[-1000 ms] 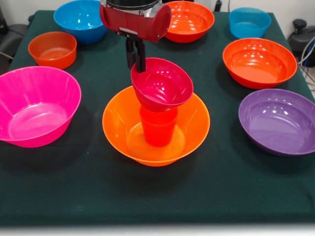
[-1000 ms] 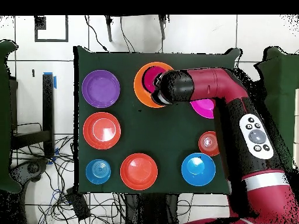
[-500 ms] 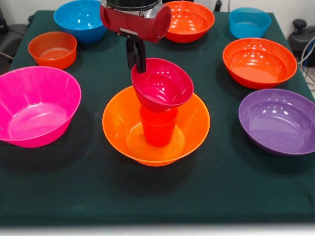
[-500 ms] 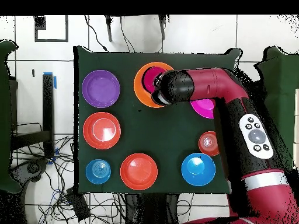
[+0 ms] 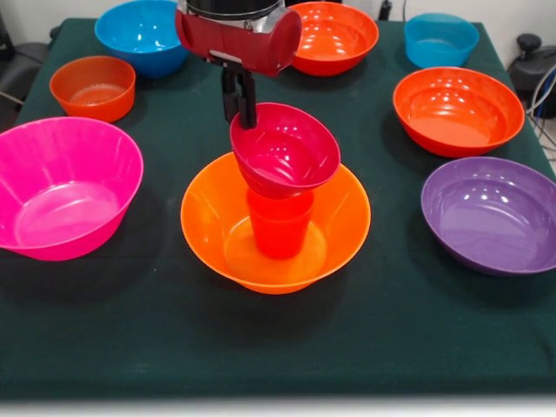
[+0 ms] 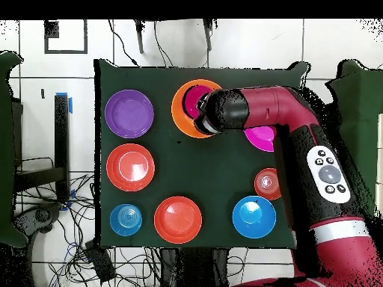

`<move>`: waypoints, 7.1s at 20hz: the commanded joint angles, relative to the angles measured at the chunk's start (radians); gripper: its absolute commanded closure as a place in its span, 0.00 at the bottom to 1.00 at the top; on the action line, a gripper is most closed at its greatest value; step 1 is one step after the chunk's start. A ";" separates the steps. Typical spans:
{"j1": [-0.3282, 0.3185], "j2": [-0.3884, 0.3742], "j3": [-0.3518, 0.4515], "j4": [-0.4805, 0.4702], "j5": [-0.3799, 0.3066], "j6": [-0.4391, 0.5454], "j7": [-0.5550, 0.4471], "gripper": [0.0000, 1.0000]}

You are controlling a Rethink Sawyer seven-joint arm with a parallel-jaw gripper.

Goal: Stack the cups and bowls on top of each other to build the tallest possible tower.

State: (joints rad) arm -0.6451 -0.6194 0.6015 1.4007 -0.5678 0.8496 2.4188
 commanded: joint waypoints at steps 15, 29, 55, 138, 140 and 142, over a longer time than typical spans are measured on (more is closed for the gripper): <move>0.039 0.031 0.011 -0.054 -0.058 0.148 -0.303 1.00; 0.063 0.049 0.003 -0.092 -0.064 0.165 -0.289 1.00; 0.035 0.043 0.018 -0.086 -0.050 0.169 -0.345 1.00; -0.091 -0.219 -0.023 0.566 -0.091 -0.253 -0.204 0.00; -0.099 -0.212 -0.023 0.583 -0.100 -0.264 -0.206 0.00; -0.110 -0.205 -0.014 0.585 -0.103 -0.242 -0.236 0.00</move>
State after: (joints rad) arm -0.7353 -0.8554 0.6044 1.8721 -0.5788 0.6437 2.3311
